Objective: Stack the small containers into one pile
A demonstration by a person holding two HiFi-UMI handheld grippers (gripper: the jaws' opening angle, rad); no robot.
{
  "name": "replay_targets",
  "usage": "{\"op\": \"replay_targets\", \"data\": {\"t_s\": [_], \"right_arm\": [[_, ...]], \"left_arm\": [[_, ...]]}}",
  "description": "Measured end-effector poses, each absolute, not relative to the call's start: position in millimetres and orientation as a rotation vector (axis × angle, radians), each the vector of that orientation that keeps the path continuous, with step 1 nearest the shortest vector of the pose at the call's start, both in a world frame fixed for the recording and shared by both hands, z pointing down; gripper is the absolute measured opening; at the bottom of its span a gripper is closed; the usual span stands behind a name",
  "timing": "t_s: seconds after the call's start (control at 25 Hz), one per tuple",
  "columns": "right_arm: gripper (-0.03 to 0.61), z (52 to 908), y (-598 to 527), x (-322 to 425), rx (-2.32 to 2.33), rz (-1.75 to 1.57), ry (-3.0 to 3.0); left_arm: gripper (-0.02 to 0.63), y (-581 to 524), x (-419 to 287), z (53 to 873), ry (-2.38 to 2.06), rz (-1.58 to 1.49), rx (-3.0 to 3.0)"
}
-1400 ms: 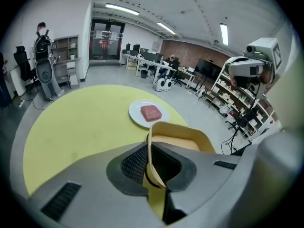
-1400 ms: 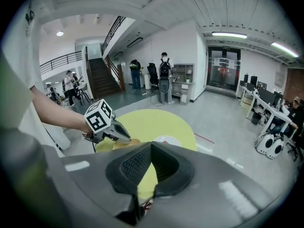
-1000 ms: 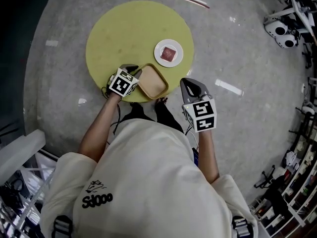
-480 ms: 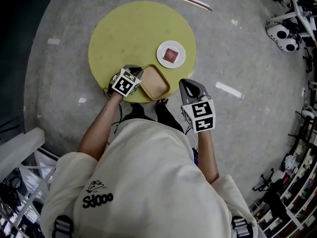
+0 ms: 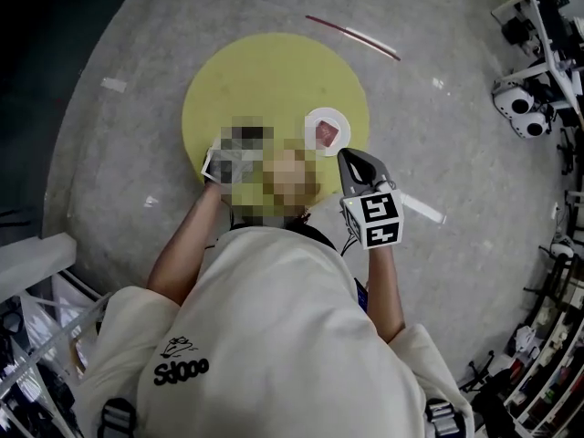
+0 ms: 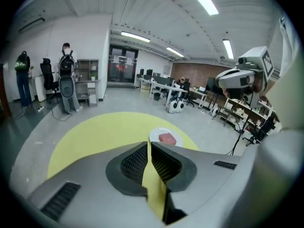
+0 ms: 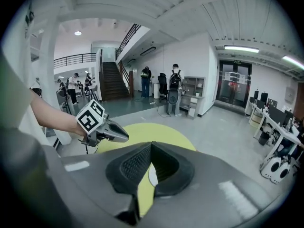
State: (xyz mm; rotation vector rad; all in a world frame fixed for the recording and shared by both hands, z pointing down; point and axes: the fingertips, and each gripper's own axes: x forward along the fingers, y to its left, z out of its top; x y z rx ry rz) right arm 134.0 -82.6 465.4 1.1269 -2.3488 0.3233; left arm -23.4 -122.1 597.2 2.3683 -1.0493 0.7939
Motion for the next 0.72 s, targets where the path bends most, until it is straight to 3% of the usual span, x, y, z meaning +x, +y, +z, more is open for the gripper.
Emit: {"op": "replay_targets", "data": {"t_s": [0.72], "right_arm": [[0.008,302.4,-158.2,64.9,1.131,-0.210,-2.632]], "left_arm": [[0.006,-164.3,-91.6,330.5,-1.503,0.329,2.756]]}}
